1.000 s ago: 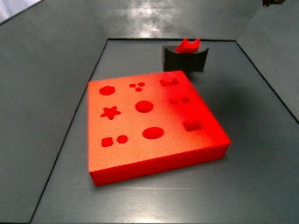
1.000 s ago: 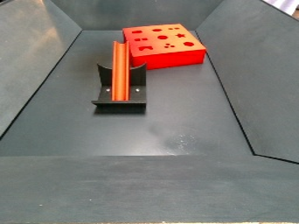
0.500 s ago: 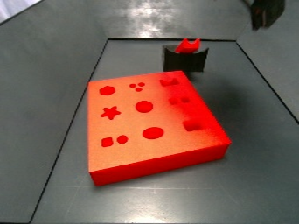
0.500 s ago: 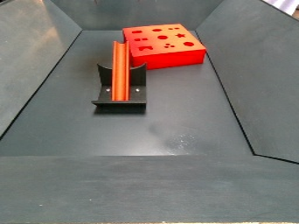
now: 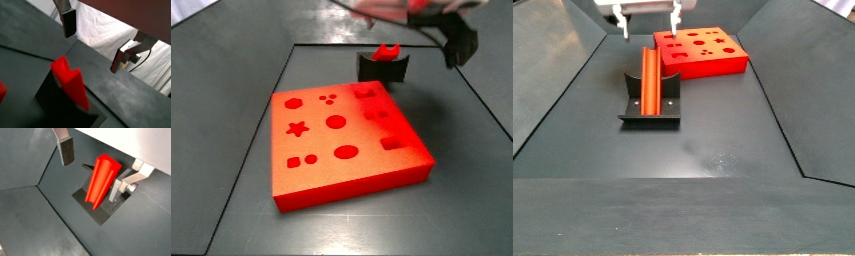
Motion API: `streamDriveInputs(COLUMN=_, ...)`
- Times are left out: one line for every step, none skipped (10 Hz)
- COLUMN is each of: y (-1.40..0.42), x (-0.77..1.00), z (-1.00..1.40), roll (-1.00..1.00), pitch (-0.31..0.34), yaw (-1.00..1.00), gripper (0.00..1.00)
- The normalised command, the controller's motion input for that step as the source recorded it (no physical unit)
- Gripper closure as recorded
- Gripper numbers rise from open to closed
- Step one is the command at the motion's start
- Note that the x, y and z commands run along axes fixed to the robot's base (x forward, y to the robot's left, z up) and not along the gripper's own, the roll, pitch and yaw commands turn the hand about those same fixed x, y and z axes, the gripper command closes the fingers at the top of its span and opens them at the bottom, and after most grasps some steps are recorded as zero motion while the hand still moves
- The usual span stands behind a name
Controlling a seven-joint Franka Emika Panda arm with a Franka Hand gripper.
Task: Pick up the arch object. Move up. Place the arch object on the fixture. Regrasp the arch object. Move to above the board. Insert the arch object.
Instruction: Regrasp the arch object.
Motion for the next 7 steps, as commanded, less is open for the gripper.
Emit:
streamDriveInputs(y=0.01, x=0.12, z=-1.00, roll=0.07, pitch=-0.073, yaw=0.00, gripper=0.00)
streamDriveInputs(y=0.01, x=0.12, z=-0.86, roll=0.07, pitch=-0.057, yaw=-0.01, gripper=0.00)
streamDriveInputs(y=0.00, x=0.10, z=-0.64, roll=0.07, pitch=-0.032, yaw=-0.02, gripper=0.00)
streamDriveInputs(y=0.00, x=0.09, z=-0.54, roll=0.07, pitch=-0.022, yaw=-0.02, gripper=0.00)
streamDriveInputs(y=0.00, x=0.08, z=-0.33, roll=0.07, pitch=-0.006, yaw=-0.01, gripper=0.00)
streamDriveInputs(y=-0.01, x=0.08, z=-0.18, roll=0.06, pitch=0.007, yaw=0.00, gripper=0.00)
streamDriveInputs(y=0.00, x=0.00, z=0.00, roll=0.00, pitch=0.000, yaw=0.00, gripper=1.00)
